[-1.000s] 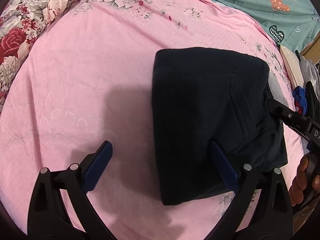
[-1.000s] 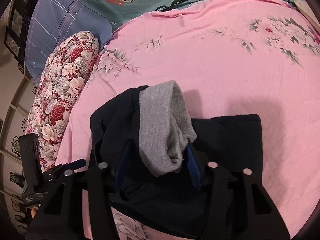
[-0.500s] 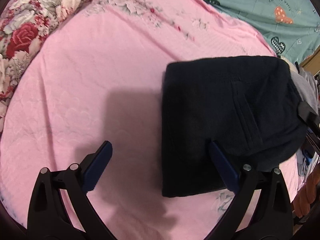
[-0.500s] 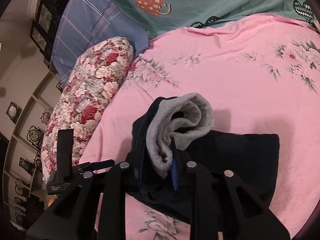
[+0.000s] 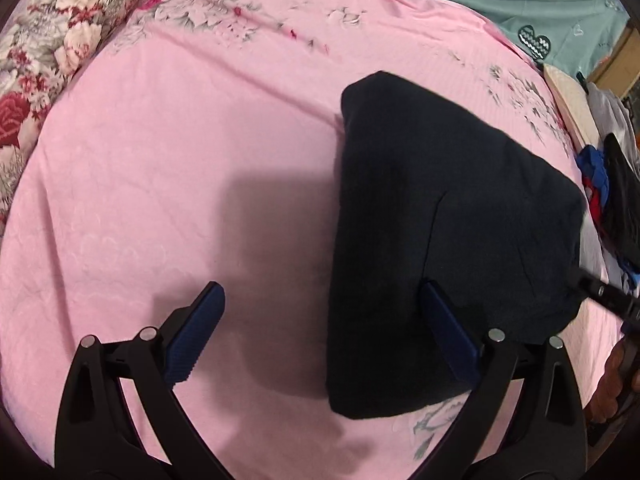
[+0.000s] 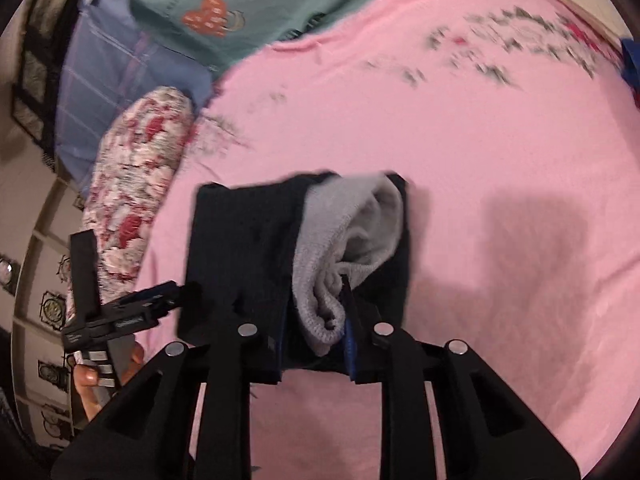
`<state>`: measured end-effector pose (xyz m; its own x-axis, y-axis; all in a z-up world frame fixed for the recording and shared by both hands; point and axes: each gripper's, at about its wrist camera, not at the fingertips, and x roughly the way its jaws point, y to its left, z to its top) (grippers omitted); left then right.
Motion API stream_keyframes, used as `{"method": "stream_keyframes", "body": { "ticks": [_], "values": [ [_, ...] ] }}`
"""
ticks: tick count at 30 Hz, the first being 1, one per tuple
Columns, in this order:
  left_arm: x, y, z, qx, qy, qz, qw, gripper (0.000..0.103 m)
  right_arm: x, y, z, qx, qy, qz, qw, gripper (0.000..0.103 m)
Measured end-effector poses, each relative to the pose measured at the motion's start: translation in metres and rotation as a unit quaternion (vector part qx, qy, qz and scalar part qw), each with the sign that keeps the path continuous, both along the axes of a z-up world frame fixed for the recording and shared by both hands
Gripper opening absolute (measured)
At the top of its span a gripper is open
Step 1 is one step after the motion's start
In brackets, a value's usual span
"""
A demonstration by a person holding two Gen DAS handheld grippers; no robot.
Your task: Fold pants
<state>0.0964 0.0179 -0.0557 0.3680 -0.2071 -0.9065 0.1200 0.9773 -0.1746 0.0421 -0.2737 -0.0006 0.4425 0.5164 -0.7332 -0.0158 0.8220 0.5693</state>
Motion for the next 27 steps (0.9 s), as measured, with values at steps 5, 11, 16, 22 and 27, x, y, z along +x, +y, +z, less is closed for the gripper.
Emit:
{"method": "stream_keyframes", "body": {
  "ticks": [5, 11, 16, 22, 27],
  "values": [
    [-0.001, 0.004, 0.002, -0.006, 0.008, 0.004, 0.9999, 0.101, 0.001, -0.012, 0.000, 0.021, -0.010, -0.003, 1.000, 0.050],
    [0.001, 0.005, 0.006, 0.007, 0.005, 0.004, 1.0000, 0.101, 0.016, -0.020, 0.025, -0.027, -0.084, -0.052, 0.995, 0.051],
    [0.011, 0.000, 0.005, 0.029, 0.000, 0.009, 0.9995, 0.101, 0.051, -0.011, -0.005, -0.085, -0.053, -0.032, 0.994, 0.019],
    [0.013, -0.001, 0.024, 0.037, -0.014, 0.001, 0.9992, 0.100, 0.041, -0.017, -0.001, -0.131, -0.075, -0.054, 0.987, 0.035],
    [0.035, 0.006, 0.041, 0.003, -0.036, 0.027, 0.9990, 0.100, -0.002, -0.009, 0.030, -0.085, -0.124, -0.001, 0.989, 0.035]
  ]
}}
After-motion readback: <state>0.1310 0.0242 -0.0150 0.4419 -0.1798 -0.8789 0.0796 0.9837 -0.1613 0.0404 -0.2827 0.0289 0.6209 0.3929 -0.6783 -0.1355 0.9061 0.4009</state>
